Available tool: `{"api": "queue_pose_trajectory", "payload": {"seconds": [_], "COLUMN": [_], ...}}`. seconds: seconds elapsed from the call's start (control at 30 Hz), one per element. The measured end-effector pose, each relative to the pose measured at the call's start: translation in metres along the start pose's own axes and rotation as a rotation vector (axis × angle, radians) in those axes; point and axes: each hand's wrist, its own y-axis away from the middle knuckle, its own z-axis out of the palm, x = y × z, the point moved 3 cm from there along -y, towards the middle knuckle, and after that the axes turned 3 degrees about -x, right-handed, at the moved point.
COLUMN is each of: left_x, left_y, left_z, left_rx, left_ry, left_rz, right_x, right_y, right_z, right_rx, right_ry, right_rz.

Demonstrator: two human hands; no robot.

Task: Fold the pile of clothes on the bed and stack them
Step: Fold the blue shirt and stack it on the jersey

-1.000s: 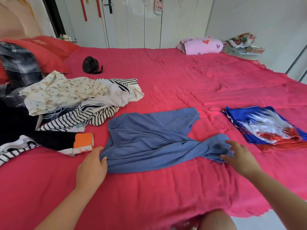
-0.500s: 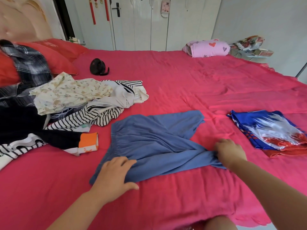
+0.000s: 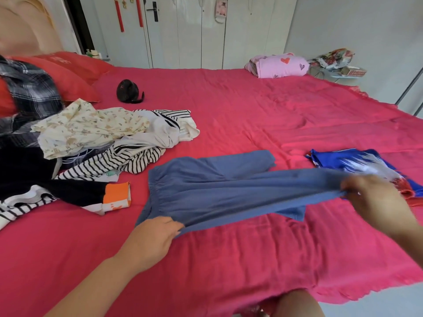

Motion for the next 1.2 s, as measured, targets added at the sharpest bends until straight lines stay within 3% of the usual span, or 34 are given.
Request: {"api": "queue_pose_trajectory", "payload": {"seconds": [0.03, 0.1, 0.17, 0.3, 0.37, 0.57, 0.7, 0.77, 0.87, 0.9, 0.93, 1.0, 1.03, 1.07, 1.17, 1.2], "left_x": [-0.001, -0.001, 0.001, -0.003, -0.005, -0.009, -0.007, -0.006, -0.007, -0.008, -0.008, -0.008, -0.008, -0.008, -0.007, -0.007], "left_y": [0.002, 0.003, 0.000, -0.024, -0.040, -0.077, -0.098, -0.105, -0.114, -0.116, -0.117, -0.118, -0.118, -0.118, -0.117, -0.117], "left_z": [0.006, 0.017, 0.020, 0.007, 0.004, 0.015, 0.026, 0.030, 0.031, 0.032, 0.032, 0.034, 0.035, 0.035, 0.037, 0.037], "left_rx": [-0.132, -0.443, -0.535, -0.251, -0.152, -0.189, -0.219, -0.201, -0.146, -0.130, -0.121, -0.121, -0.124, -0.126, -0.121, -0.115], "left_ry": [-0.005, -0.026, 0.012, 0.044, 0.043, 0.086, 0.092, 0.094, 0.108, 0.111, 0.113, 0.115, 0.118, 0.121, 0.132, 0.130], "left_rz": [0.002, -0.025, -0.077, -0.183, -0.185, -0.231, -0.235, -0.245, -0.268, -0.270, -0.270, -0.269, -0.271, -0.276, -0.300, -0.307], "right_x": [0.002, -0.002, 0.002, -0.005, -0.012, -0.025, -0.021, -0.021, -0.028, -0.031, -0.035, -0.045, -0.046, -0.043, -0.037, -0.040], "right_y": [0.013, 0.035, 0.042, 0.005, -0.015, -0.045, -0.047, -0.051, -0.043, -0.034, -0.023, 0.005, 0.015, 0.018, -0.001, -0.007], "right_z": [0.013, 0.037, 0.051, 0.055, 0.064, 0.111, 0.131, 0.124, 0.087, 0.074, 0.065, 0.056, 0.054, 0.055, 0.058, 0.062], "right_rx": [-0.161, -0.650, -0.845, -0.529, -0.464, -0.514, -0.644, -0.483, -0.047, -0.061, -0.210, -0.747, -0.922, -0.933, -0.601, -0.560], "right_ry": [0.023, 0.113, 0.081, -0.201, -0.255, -0.306, -0.303, -0.333, -0.508, -0.554, -0.586, -0.598, -0.572, -0.568, -0.574, -0.539], "right_rz": [-0.066, -0.136, -0.059, 0.196, 0.290, 0.482, 0.530, 0.470, 0.348, 0.245, 0.116, -0.034, -0.040, -0.018, 0.184, 0.213]}}
